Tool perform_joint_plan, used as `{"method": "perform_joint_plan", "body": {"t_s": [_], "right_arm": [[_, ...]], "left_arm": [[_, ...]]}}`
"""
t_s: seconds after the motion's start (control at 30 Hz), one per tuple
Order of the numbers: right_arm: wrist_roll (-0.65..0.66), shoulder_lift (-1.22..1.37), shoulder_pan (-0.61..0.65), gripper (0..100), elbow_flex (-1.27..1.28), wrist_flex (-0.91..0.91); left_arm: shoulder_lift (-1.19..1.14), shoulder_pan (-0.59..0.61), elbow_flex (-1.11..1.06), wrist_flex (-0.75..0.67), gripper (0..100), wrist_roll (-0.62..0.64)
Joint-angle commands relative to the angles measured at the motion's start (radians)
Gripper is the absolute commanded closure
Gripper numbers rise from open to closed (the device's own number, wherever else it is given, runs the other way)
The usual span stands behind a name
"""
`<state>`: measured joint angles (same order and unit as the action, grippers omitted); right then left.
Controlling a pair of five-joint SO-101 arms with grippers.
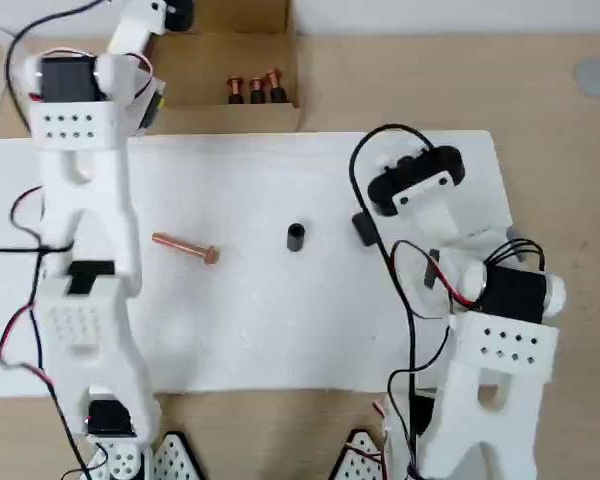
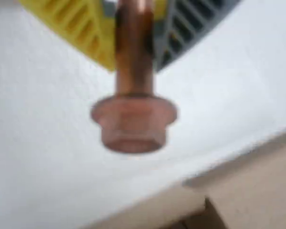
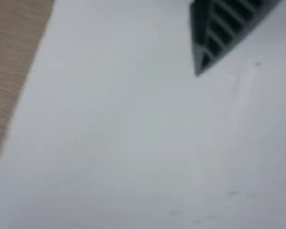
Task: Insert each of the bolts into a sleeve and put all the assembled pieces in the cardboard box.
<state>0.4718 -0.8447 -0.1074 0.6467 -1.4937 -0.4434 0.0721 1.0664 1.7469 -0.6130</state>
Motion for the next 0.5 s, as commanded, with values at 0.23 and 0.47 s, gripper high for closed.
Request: {"method": "perform_joint_plan", "body": {"t_s": [0.23, 0.47], "right_arm": [[-0.175, -0.013, 0.249, 59.8, 0.071, 0.017], [-0.187, -0.012, 0.259, 59.6, 0.07, 0.04]], "left_arm": [[0.765, -0.072, -0.643, 0.008, 99, 0.279], [1.107, -0.135, -0.839, 0.005, 99, 0.462]]}}
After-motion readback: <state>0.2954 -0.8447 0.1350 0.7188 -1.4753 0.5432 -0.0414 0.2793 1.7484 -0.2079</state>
